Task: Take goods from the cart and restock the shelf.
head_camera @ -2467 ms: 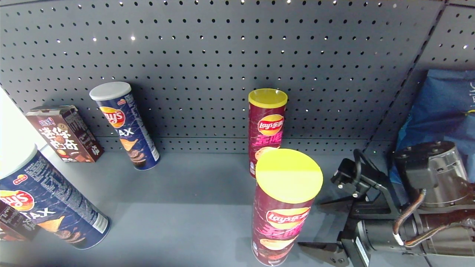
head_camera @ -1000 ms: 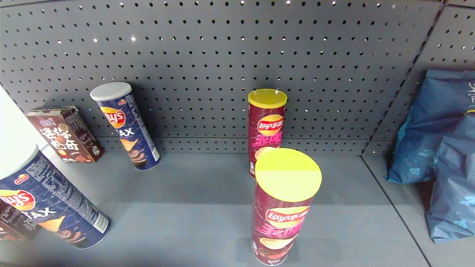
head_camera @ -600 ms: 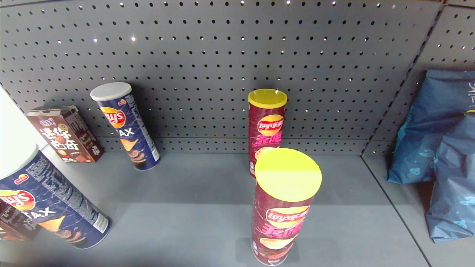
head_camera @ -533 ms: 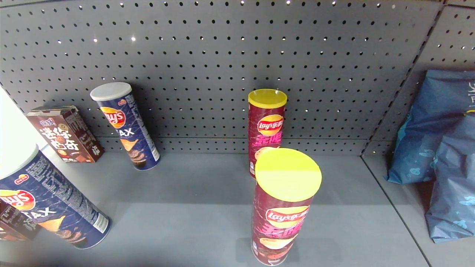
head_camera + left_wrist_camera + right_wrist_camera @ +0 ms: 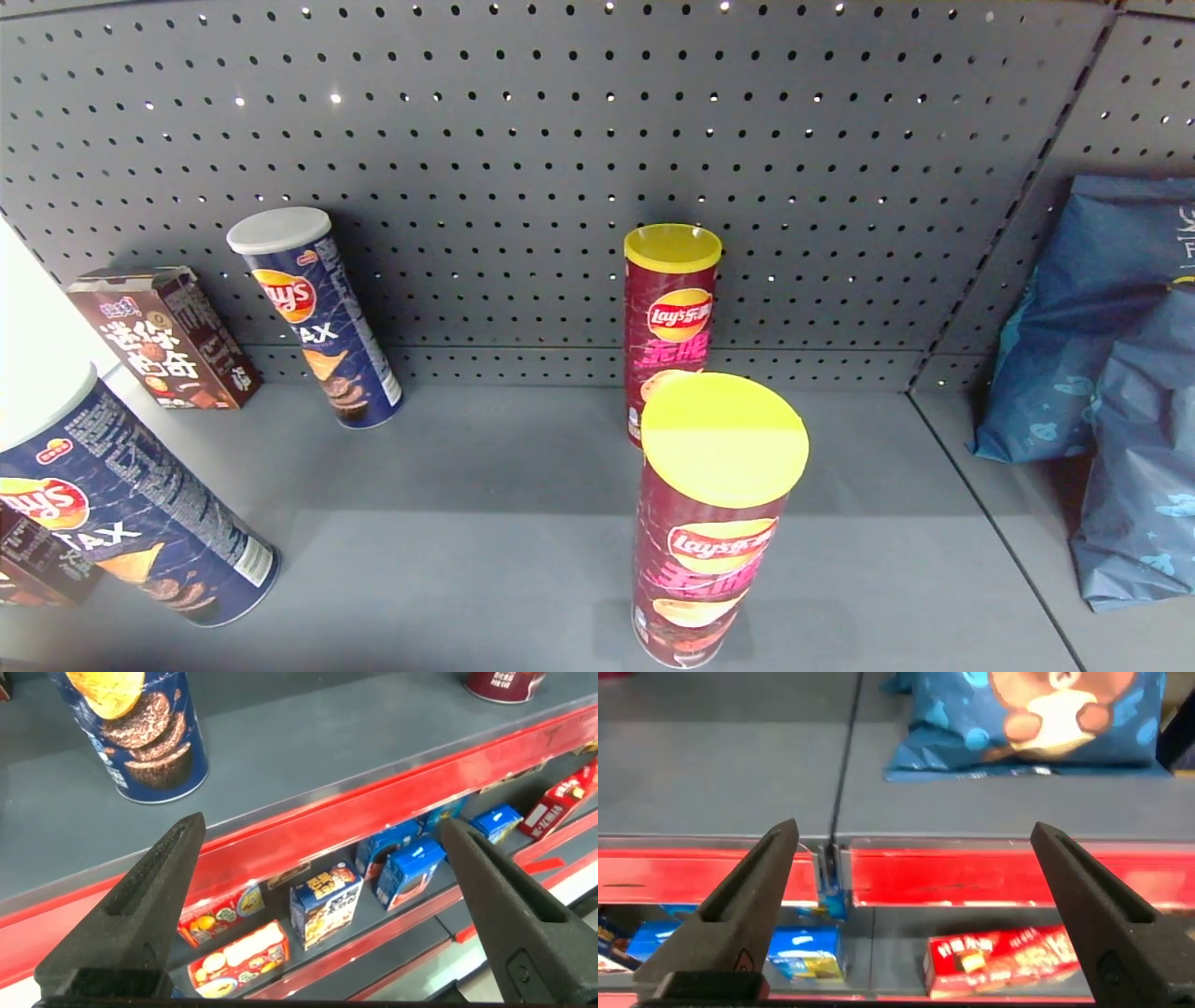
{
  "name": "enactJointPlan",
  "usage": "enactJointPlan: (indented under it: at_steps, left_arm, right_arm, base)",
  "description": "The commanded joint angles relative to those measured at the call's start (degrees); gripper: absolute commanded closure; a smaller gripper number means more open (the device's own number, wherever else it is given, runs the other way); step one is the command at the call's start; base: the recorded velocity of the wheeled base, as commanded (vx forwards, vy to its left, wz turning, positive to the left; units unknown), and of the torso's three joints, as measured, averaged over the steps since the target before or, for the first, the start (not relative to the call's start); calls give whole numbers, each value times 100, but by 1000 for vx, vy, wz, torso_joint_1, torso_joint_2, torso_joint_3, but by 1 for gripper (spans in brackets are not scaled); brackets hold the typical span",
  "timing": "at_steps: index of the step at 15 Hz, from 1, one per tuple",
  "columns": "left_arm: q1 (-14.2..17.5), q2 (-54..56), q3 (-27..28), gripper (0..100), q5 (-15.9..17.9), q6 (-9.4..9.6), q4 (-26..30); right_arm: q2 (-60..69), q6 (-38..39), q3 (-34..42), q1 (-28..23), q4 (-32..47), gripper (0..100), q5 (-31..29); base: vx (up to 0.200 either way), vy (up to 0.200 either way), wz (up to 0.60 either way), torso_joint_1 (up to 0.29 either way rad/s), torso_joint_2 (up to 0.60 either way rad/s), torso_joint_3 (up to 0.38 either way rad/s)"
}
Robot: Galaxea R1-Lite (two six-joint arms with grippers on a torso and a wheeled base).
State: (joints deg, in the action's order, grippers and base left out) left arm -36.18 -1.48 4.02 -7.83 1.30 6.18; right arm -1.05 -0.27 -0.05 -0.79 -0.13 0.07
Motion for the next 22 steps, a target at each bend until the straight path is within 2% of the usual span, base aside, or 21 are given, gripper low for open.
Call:
enactJointPlan:
  at_steps: [1, 5, 8, 10, 16, 17, 18, 20, 21, 22]
  left_arm:
    - [6, 51, 2, 0, 0, 1, -3]
    - [-29, 51, -7, 0, 9, 10, -3]
    - [234, 148, -7, 0, -8, 37, -3]
    - [401, 148, -7, 0, -8, 37, -3]
    - [560, 148, 2, 0, -8, 28, 6]
    - [586, 148, 2, 0, -35, -7, 6]
    - [753, 148, 11, 0, -114, -157, 32]
    - [955, -2, 11, 0, -149, 54, 32]
    - [981, -55, 11, 0, -149, 72, 32]
    - [1140, -81, 2, 0, -131, 63, 6]
  right_arm:
    - [105, 0, 5, 79, -4, 0, 1]
    - [105, 9, 5, 79, -4, 0, 1]
    - [105, 106, 5, 79, -4, 0, -350]
    - [105, 44, 5, 79, 5, 0, -333]
    - [105, 36, 5, 79, 5, 0, -333]
    - [105, 44, 5, 79, 5, 0, -333]
    - [105, 36, 5, 79, 5, 0, -333]
    - [105, 36, 5, 79, 5, 0, -333]
    - [105, 36, 5, 79, 5, 0, -333]
    - [105, 44, 5, 79, 5, 0, -333]
  base:
    - [0, 0, 0, 0, 0, 0]
    - [0, 0, 0, 0, 0, 0]
    - [0, 0, 0, 0, 0, 0]
    - [0, 0, 0, 0, 0, 0]
    - [0, 0, 0, 0, 0, 0]
    - [0, 0, 0, 0, 0, 0]
    - [0, 0, 0, 0, 0, 0]
    - [0, 0, 0, 0, 0, 0]
    - [0, 0, 0, 0, 0, 0]
    - [0, 0, 0, 0, 0, 0]
